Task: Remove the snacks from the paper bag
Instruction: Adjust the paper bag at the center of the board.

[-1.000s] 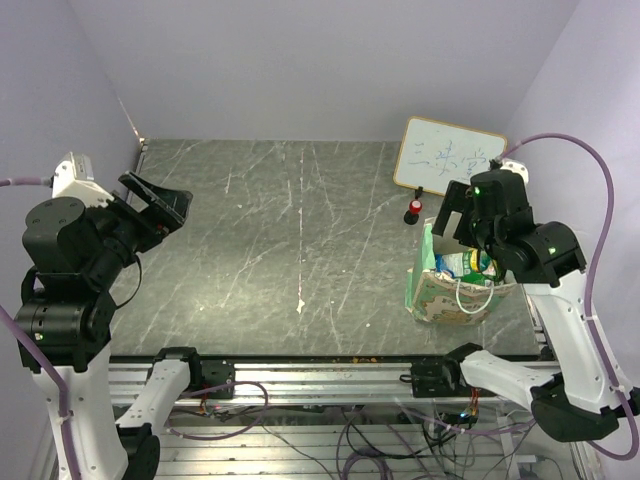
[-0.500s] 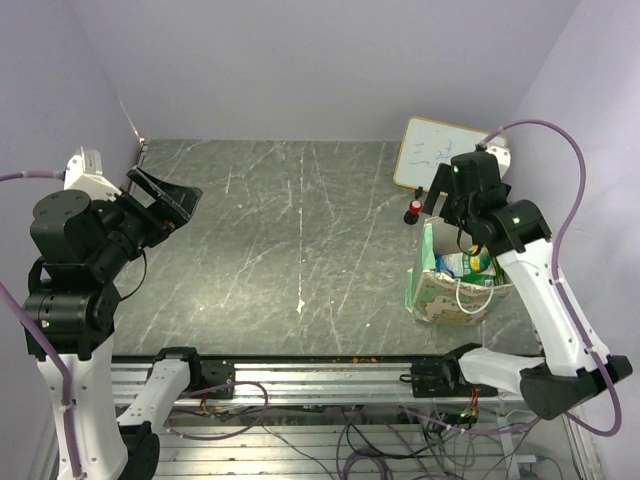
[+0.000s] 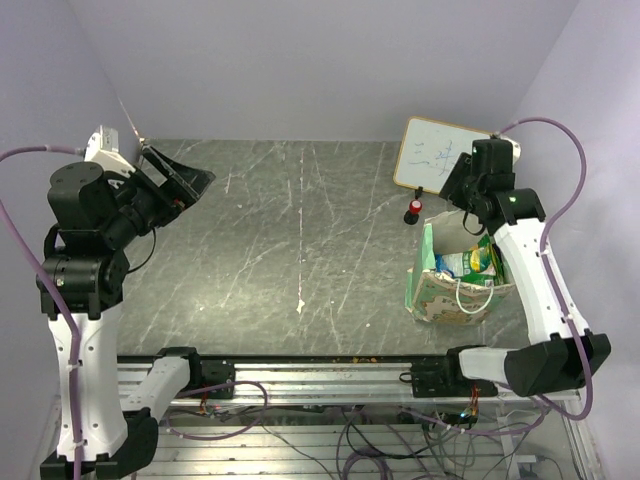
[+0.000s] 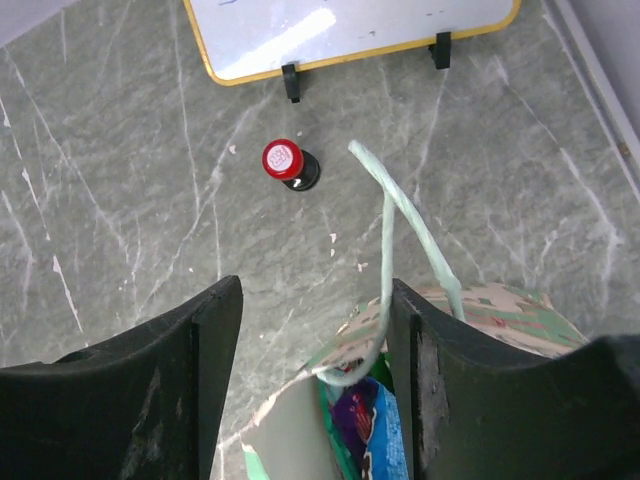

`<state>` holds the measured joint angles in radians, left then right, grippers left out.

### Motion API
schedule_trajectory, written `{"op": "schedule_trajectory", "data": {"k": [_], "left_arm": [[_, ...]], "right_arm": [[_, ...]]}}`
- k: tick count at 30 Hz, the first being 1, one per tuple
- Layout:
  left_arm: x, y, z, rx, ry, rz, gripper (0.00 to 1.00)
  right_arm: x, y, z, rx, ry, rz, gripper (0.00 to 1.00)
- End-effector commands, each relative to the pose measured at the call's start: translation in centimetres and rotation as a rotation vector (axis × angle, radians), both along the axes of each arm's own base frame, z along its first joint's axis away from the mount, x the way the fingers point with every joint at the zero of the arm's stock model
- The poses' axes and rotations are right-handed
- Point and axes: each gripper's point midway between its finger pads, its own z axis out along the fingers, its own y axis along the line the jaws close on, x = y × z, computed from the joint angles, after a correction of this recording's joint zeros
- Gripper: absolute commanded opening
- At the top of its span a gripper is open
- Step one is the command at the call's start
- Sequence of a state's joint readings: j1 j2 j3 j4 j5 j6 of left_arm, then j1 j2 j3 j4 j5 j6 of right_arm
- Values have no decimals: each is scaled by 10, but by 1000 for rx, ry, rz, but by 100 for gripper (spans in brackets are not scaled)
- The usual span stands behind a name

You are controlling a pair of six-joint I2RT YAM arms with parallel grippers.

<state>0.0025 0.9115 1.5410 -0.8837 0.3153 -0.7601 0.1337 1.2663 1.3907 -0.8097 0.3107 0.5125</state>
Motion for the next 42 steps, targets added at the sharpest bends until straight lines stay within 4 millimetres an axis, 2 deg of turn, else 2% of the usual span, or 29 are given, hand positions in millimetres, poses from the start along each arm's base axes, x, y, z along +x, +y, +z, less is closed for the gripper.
{"op": "schedule_trajectory", "data": {"k": [1,2,5,7,12,16,22,27,29,32,33,35,39,42], "left_arm": [[5,-9,10,-10,-45,-52,94],[6,-9,10,-7,-42,-56,94],[6,-10,10,6,-37,-69,94],[5,-10,11,20,-37,-74,94],[2,-12,11,34,-37,-92,94],[2,-17,9,10,-42,-118,94],[8,-23,6,-30,-46,-146,94],[11,-29,0,-66,-41,-170,94],[11,-31,-4,-85,-33,-179,94],[13,-36,-12,-125,-12,-202,94],[13,-38,-13,-137,-10,-211,94],[13,-42,-15,-157,-6,-230,94],[12,-48,-17,-193,2,-266,94],[14,-51,-21,-217,7,-286,94]], "right_arm": [[20,6,-5,21,-20,60,53],[23,7,-5,21,-15,65,46],[30,15,-2,31,-15,123,17],[33,26,4,55,-42,184,8],[33,73,7,179,-50,423,4],[19,118,8,243,-12,556,2],[-24,200,9,310,47,718,4],[-75,270,5,398,103,867,6],[-86,284,7,405,110,903,7],[-87,285,14,382,103,905,17],[-86,282,19,367,90,896,25],[-85,274,33,331,64,886,48],[-87,243,59,231,5,830,75],[-90,209,72,141,-16,730,91]]}}
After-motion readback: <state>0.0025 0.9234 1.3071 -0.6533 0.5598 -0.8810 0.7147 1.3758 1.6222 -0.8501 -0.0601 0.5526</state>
